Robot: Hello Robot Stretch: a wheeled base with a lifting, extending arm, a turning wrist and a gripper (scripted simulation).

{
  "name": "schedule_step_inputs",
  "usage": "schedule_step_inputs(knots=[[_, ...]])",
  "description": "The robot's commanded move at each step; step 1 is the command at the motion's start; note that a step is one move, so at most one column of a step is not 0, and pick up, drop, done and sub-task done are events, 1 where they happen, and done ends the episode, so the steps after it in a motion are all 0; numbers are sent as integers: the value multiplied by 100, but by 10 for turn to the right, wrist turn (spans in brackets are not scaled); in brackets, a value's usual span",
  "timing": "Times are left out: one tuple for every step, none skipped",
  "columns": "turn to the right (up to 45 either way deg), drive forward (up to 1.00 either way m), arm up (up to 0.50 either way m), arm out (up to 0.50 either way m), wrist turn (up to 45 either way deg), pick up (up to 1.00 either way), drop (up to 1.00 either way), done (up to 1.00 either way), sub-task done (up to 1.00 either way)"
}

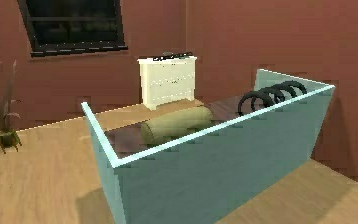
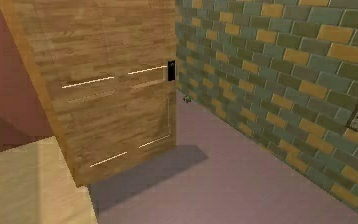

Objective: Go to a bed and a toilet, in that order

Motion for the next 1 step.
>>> schedule_step_inputs(knots=[[120,0,0,0,0,0,0,0,0]])
